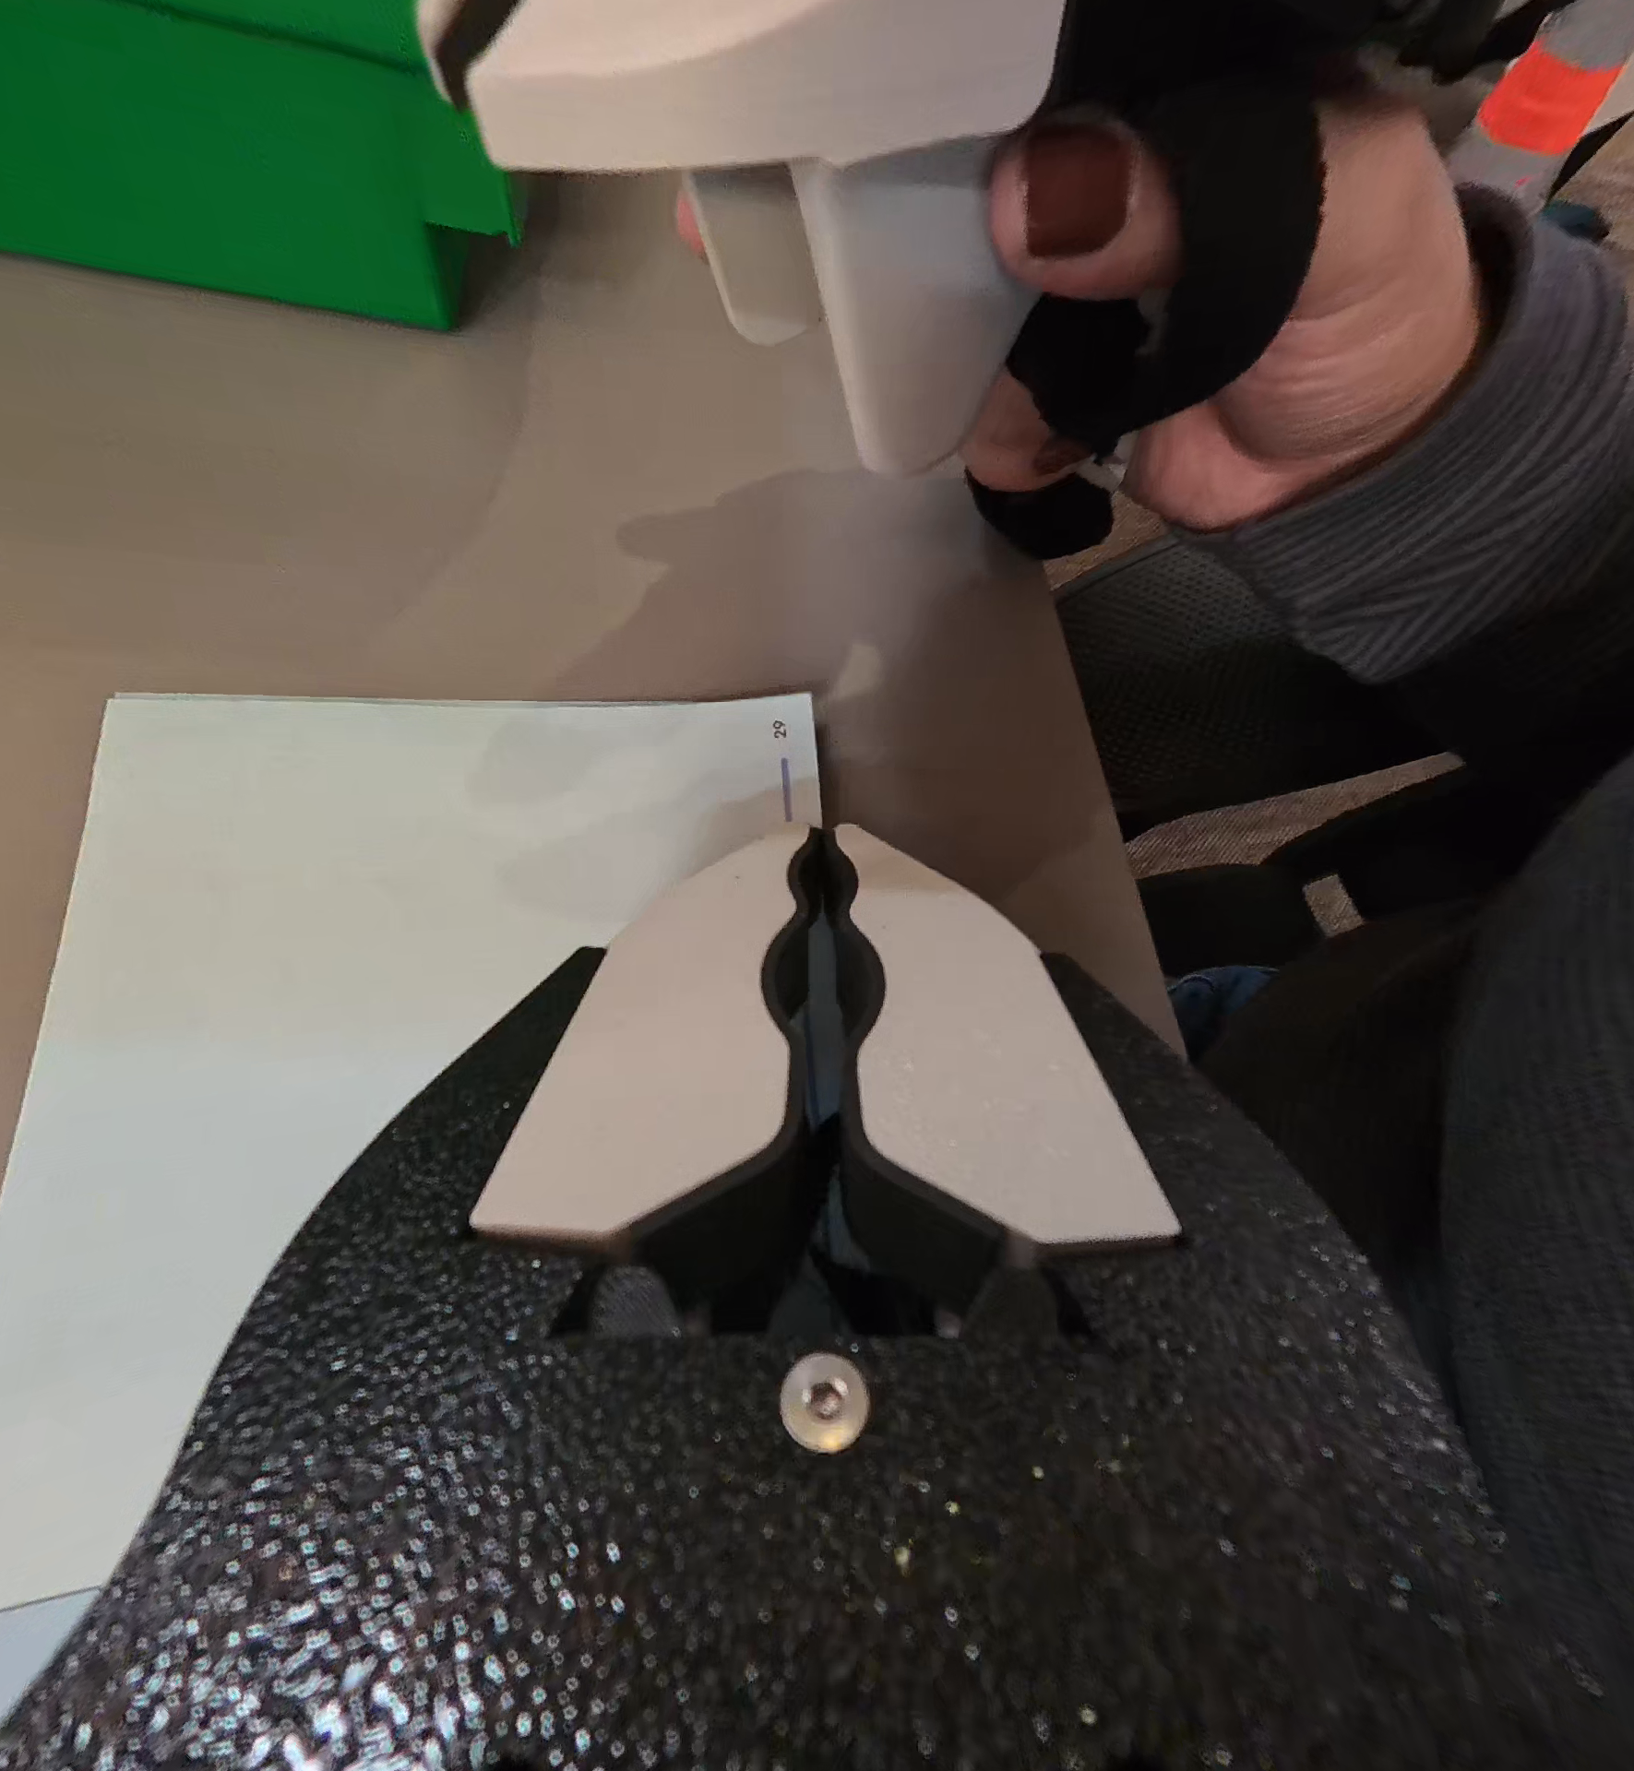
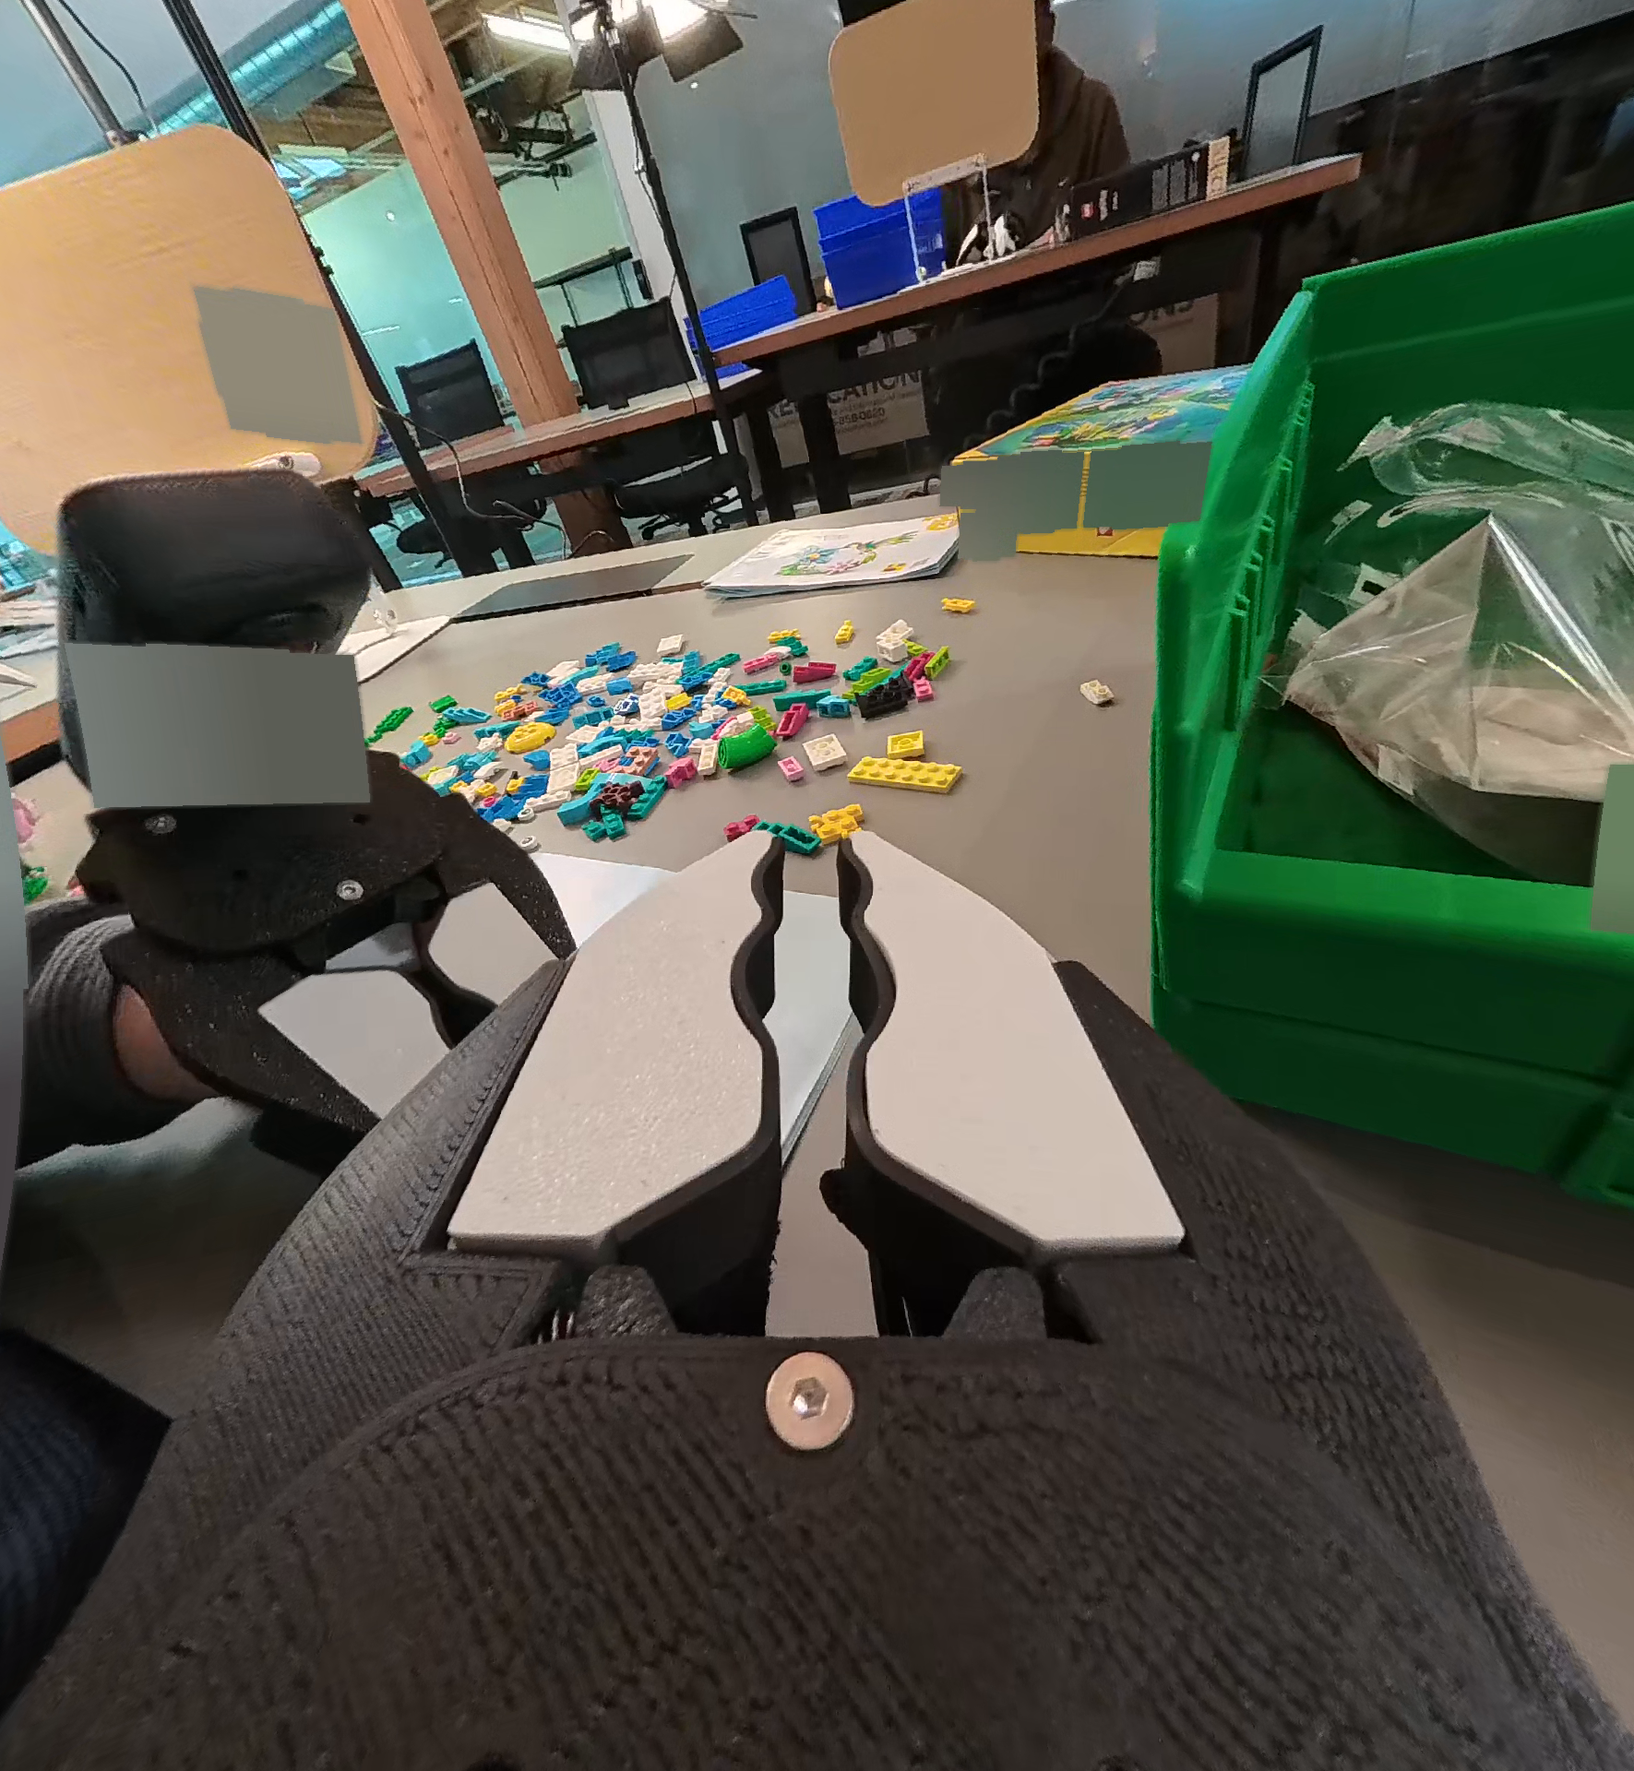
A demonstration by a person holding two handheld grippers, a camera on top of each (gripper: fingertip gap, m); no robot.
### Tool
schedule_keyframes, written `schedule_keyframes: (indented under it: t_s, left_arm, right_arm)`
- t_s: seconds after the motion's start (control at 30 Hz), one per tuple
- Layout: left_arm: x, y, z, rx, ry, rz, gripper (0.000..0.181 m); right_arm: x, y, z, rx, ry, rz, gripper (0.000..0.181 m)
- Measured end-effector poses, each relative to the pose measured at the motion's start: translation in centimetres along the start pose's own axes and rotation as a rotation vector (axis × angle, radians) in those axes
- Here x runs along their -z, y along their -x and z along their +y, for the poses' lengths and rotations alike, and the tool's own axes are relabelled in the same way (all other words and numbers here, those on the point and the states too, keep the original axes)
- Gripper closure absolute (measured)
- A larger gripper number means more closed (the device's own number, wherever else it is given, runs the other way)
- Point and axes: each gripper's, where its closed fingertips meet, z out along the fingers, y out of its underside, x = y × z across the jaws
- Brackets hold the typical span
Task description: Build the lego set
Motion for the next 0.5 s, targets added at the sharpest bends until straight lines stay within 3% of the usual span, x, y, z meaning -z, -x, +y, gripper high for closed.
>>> schedule_keyframes:
  t_s: [0.37, 0.5]
  left_arm:
    - [3.4, 0.4, -2.6, 0.083, -0.277, 0.018, 0.181]
    - [3.0, 1.4, -1.2, 0.024, -0.153, -0.106, 0.181]
  right_arm:
    - [0.1, -0.7, 0.7, 0.007, 0.071, 0.025, 0.172]
    - [0.4, -0.7, 0.2, 0.031, 0.054, 0.044, 0.172]
